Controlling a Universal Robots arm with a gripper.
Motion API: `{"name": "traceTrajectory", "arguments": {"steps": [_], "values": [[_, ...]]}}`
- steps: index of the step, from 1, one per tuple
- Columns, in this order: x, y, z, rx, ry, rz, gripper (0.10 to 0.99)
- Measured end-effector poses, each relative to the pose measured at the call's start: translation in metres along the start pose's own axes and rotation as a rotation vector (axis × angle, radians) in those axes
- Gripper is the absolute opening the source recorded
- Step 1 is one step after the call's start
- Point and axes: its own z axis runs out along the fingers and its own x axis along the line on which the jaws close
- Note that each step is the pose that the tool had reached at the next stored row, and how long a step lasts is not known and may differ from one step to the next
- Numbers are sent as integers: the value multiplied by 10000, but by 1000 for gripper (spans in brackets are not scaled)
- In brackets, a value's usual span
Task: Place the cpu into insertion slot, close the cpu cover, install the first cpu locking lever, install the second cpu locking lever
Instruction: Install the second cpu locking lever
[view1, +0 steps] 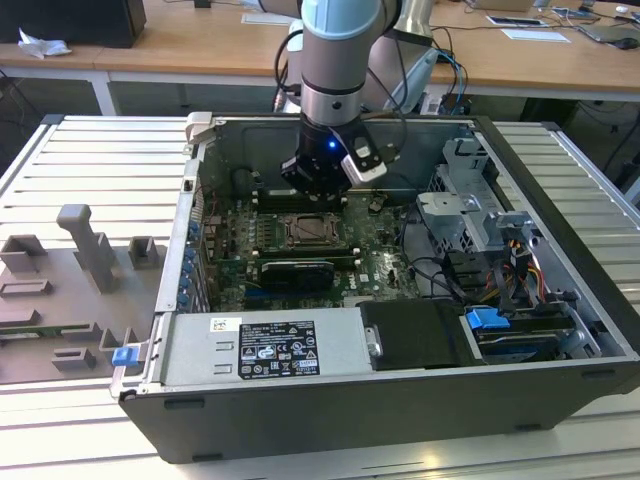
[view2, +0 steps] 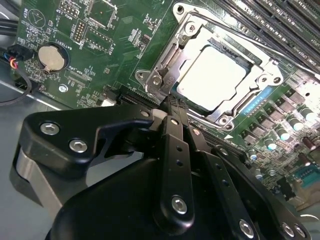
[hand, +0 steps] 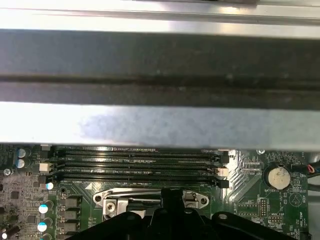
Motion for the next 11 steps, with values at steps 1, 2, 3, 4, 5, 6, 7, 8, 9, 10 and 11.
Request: {"name": "traceTrajectory", "arguments": {"steps": [1,2,3,4,5,6,7,8,9,10,11], "values": [[0,2,-22,1,1,0,106],[-1,3,-38,0,1,0,106],[-1,5,-55,0,0,0,106],[-1,6,-75,1,1,-1,106],[-2,7,-84,0,1,0,106],[-2,8,-92,0,0,-1,106],[-2,8,-96,-1,0,-1,106],[-2,6,-97,-2,0,-1,106],[-2,2,-98,-1,0,-2,106],[-1,-7,-99,-1,0,0,106],[-1,-17,-100,0,1,-1,106]]}}
